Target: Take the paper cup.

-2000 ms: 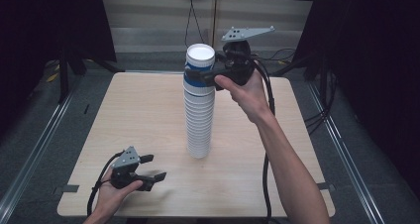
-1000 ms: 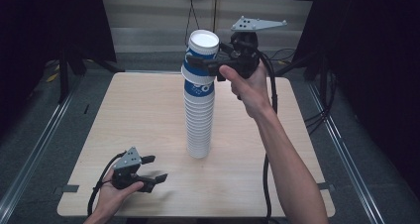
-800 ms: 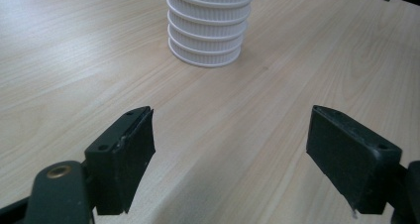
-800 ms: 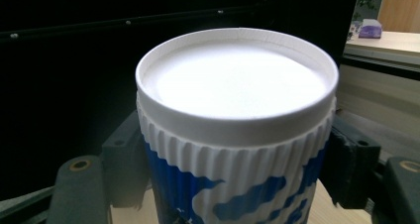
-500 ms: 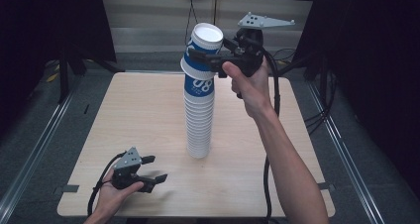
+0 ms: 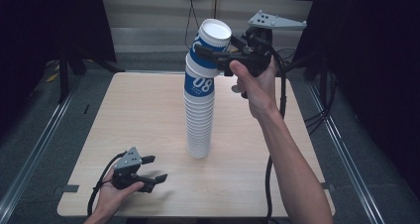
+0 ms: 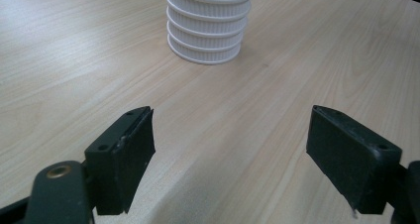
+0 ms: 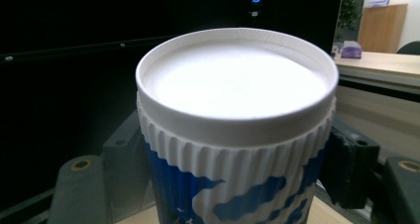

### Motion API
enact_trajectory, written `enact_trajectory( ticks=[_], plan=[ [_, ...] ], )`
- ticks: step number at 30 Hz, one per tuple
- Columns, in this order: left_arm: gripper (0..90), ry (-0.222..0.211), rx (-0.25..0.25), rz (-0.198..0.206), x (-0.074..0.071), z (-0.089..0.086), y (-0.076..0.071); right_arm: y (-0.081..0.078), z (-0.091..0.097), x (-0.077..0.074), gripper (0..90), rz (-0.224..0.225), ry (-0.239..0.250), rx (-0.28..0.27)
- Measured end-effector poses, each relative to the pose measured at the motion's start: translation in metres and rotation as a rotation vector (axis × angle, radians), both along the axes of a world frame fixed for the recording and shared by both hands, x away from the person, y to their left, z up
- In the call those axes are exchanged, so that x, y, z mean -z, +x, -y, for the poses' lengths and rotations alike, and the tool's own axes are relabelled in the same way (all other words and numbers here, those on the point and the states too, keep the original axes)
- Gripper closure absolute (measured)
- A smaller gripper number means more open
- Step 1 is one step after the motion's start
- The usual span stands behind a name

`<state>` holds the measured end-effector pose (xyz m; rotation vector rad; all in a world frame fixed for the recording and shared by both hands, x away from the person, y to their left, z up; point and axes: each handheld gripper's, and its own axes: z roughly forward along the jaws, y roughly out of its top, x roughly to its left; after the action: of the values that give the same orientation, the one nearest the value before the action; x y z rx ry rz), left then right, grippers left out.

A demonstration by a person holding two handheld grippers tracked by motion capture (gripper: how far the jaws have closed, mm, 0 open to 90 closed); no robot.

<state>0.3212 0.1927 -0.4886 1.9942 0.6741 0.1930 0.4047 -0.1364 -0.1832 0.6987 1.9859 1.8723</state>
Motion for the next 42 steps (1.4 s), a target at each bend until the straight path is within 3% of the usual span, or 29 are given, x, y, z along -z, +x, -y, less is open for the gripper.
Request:
enact_trajectory(
  ticks=[8, 12, 19, 22, 30, 37, 39, 42],
  plan=[
    [18.5, -0.004, -0.005, 0.001, 0.0, 0.0, 0.0, -0.008, 0.007, -0.005, 26.4, 0.025, 0.002, 0.014],
    [18.5, -0.005, -0.005, -0.005, 0.0, 0.0, 0.0, -0.007, 0.016, 0.0, 26.4, 0.008, 0.018, 0.025],
    [18.5, -0.004, -0.008, -0.004, 0.0, -0.001, 0.0, -0.013, 0.028, -0.002, 26.4, 0.023, 0.035, 0.033],
    [18.5, -0.005, -0.008, -0.001, 0.0, -0.001, 0.001, -0.018, 0.034, -0.002, 26.4, 0.027, 0.021, 0.047],
    [18.5, -0.002, -0.006, 0.003, 0.0, 0.001, 0.001, -0.031, 0.05, 0.005, 26.4, 0.036, 0.023, 0.068],
    [18.5, -0.012, -0.021, 0.002, 0.0, 0.002, 0.003, -0.034, 0.059, 0.018, 26.6, 0.014, 0.008, 0.072],
    [18.5, -0.046, -0.034, -0.015, -0.001, 0.005, 0.005, -0.036, 0.06, 0.023, 26.6, 0.009, -0.003, 0.071],
    [18.5, -0.033, -0.026, 0.002, -0.002, 0.01, 0.004, -0.036, 0.063, 0.032, 26.7, -0.007, -0.006, 0.068]
  ],
)
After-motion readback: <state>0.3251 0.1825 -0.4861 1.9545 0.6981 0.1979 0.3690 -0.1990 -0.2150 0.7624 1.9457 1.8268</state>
